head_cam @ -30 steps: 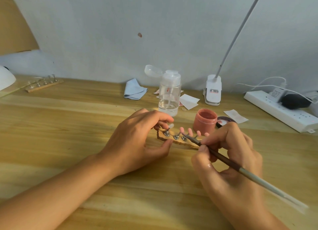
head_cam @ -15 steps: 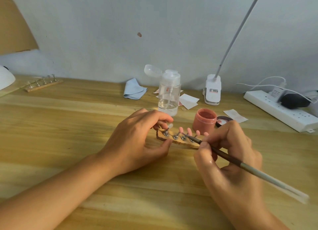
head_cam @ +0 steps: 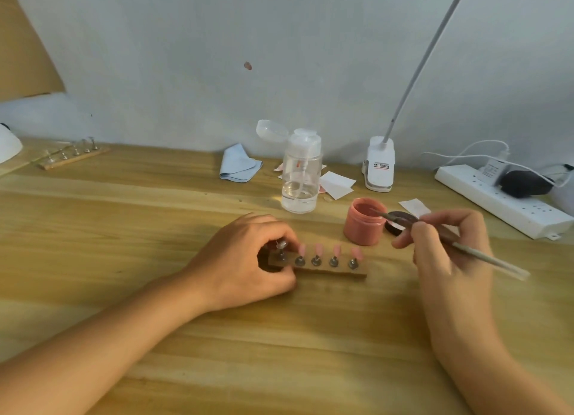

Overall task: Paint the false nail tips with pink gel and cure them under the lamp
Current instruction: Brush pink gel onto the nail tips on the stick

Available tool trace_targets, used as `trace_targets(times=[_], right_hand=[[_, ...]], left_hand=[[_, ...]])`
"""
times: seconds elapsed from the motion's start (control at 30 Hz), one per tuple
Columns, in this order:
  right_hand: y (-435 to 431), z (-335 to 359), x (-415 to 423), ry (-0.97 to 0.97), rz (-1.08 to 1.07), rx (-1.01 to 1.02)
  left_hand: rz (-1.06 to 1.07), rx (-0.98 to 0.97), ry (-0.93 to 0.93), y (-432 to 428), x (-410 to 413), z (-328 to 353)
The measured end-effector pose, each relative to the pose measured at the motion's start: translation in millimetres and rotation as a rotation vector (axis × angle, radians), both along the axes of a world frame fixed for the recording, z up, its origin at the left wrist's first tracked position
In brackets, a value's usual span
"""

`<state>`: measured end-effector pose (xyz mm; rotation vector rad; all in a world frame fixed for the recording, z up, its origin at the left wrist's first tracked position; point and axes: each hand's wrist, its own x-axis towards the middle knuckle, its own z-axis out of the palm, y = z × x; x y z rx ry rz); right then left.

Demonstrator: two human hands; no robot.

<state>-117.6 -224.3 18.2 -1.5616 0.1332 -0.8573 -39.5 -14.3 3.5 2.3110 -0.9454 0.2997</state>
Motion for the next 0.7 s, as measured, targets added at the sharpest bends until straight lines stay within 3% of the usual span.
trace_targets(times=[0.7], right_hand=[[-1.1, -9.4, 10.8, 0.115, -0.003, -0.004]], left_hand=[[-0.005, 0.003, -0.117, -1.0, -6.5, 1.9]])
